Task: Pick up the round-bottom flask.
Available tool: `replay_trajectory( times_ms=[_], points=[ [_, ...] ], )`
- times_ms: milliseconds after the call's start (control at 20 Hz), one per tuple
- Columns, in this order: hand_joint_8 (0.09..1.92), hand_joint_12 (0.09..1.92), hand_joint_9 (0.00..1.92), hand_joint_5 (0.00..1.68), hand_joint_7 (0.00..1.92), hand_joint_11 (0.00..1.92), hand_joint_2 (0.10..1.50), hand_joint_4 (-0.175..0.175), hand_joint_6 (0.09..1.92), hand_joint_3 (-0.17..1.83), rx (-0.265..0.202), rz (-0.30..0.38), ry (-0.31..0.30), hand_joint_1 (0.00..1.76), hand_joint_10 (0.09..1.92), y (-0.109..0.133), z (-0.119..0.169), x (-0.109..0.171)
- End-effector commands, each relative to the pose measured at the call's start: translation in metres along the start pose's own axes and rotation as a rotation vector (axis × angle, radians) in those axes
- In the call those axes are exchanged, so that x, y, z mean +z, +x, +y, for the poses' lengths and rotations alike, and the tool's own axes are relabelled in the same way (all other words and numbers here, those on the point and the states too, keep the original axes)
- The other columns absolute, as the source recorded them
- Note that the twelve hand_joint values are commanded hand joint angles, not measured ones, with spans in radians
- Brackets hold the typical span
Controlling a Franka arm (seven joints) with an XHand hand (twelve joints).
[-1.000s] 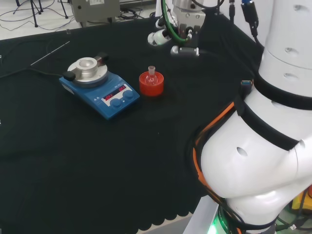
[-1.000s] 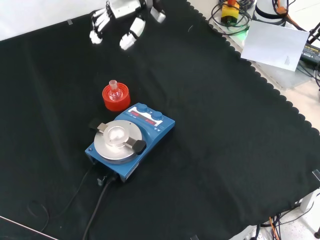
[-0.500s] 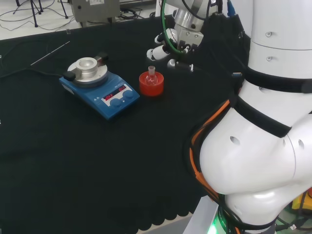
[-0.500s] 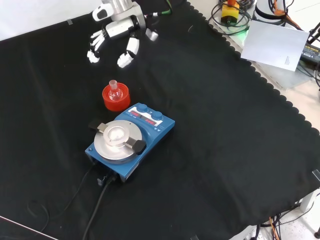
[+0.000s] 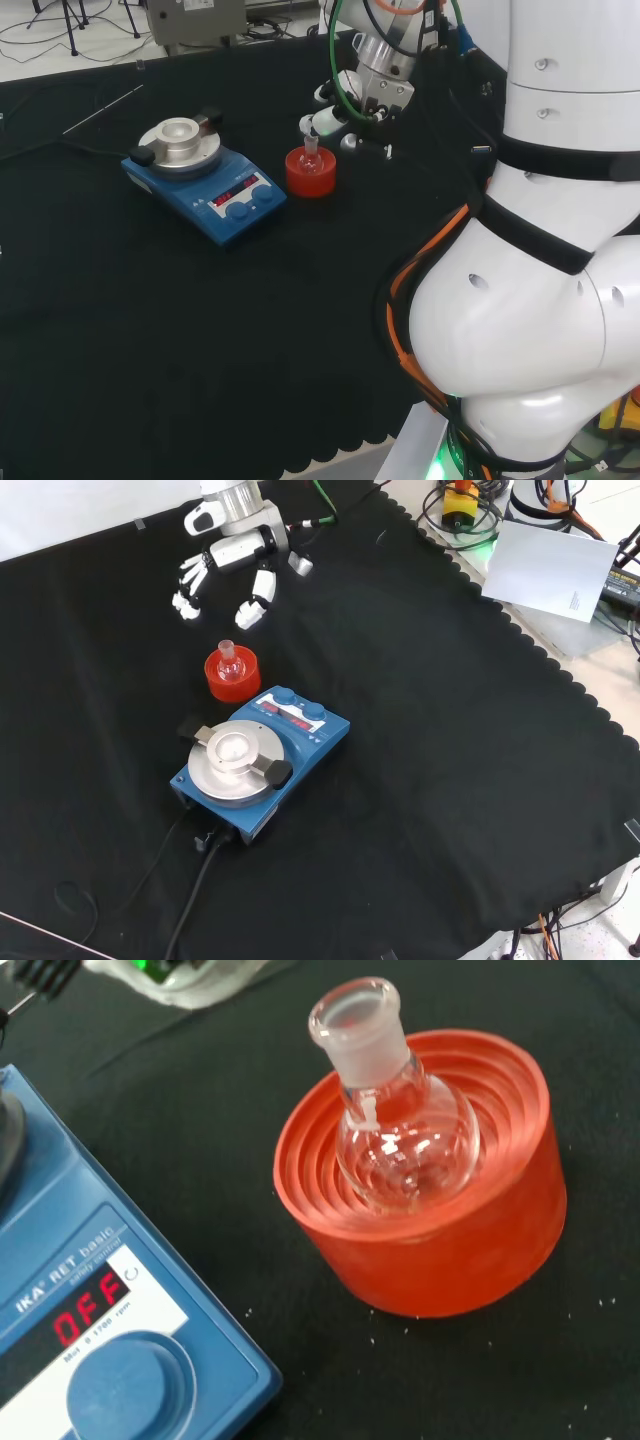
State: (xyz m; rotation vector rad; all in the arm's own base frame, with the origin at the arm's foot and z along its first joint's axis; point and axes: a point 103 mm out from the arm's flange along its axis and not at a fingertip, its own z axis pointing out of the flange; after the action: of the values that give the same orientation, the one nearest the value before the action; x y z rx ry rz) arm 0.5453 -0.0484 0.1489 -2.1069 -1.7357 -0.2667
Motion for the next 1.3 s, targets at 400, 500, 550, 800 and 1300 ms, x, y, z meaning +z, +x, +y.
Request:
replay_trajectory(
  times_ms=[400,500,550,800,1300],
  points=[
    [0.54,1.22,0.39,0.67,0.28,0.0,0.59,0.014,0.09,0.69,-0.004,0.006,0.02,0.87,0.6,-0.014,0.009,0.028],
    [0.54,1.22,0.39,0.68,0.28,0.0,0.59,0.016,0.09,0.69,-0.009,0.011,0.018,0.87,0.6,-0.015,0.01,0.03],
    [0.54,1.22,0.39,0.69,0.28,0.0,0.59,0.016,0.09,0.69,-0.013,0.013,0.014,0.88,0.6,-0.015,0.01,0.031],
    [0.54,1.22,0.4,0.7,0.29,0.0,0.59,0.018,0.09,0.69,-0.022,0.016,0.011,0.88,0.6,-0.016,0.009,0.033],
    [0.54,1.22,0.4,0.71,0.29,0.0,0.58,0.018,0.09,0.7,-0.026,0.014,-0.002,0.89,0.6,-0.015,0.008,0.038]
  ],
)
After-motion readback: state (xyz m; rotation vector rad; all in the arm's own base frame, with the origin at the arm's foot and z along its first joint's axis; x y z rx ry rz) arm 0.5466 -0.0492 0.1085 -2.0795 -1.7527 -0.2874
